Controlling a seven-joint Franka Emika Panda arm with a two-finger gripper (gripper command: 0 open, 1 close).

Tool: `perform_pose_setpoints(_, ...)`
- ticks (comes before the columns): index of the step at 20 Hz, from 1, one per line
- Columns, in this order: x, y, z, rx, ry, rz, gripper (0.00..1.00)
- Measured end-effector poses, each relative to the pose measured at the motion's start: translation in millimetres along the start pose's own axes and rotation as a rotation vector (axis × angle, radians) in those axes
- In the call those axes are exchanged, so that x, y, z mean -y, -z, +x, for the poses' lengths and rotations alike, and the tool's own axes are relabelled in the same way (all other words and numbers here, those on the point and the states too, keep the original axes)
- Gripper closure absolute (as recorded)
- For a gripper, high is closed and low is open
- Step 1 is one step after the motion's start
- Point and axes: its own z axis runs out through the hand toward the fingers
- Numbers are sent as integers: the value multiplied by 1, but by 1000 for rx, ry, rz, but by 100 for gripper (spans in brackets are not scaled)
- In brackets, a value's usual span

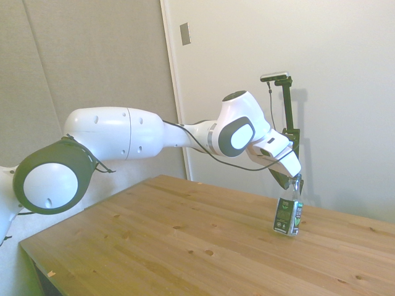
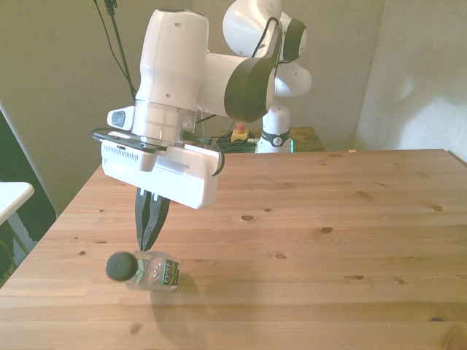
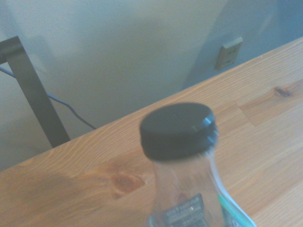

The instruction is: Knock down the bottle

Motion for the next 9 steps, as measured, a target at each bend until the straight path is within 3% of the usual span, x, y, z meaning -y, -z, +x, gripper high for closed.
perform_pose_setpoints(9, 3, 1, -5, 9, 4, 8, 100)
